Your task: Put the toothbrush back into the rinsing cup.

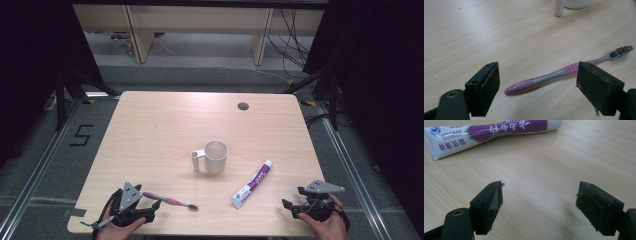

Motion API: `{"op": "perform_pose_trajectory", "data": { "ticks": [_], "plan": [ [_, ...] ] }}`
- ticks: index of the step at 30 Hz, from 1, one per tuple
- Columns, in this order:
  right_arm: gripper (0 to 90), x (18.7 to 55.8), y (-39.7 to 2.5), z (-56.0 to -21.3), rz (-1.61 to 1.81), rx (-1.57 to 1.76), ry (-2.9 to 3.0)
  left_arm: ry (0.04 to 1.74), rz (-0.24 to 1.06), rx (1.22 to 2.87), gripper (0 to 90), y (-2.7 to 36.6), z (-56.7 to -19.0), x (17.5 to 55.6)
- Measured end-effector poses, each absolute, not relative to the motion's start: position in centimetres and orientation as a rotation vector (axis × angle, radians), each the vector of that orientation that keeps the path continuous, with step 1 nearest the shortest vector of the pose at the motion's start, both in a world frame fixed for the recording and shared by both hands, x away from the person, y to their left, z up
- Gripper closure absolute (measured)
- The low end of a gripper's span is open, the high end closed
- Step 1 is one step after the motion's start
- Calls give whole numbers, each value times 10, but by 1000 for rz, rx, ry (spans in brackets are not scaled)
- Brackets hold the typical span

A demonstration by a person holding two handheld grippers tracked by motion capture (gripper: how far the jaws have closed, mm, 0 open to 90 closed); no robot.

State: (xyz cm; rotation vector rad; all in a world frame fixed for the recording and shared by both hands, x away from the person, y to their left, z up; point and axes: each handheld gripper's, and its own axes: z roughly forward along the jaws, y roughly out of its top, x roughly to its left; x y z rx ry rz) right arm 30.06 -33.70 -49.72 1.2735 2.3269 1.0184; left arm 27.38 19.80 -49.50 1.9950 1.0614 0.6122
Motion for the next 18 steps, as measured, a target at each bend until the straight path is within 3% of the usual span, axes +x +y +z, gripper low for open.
{"op": "perform_pose_trajectory", "data": {
  "ticks": [14, 18],
  "plan": [
    [227, 301, -337, -497, 1021, 1273, 2328, 983, 569, 2076, 183, 193, -495, 276],
    [229, 301, -337, -497, 1025, 1280, 2325, 884, 544, 2168, 183, 188, -493, 279]
  ]
}}
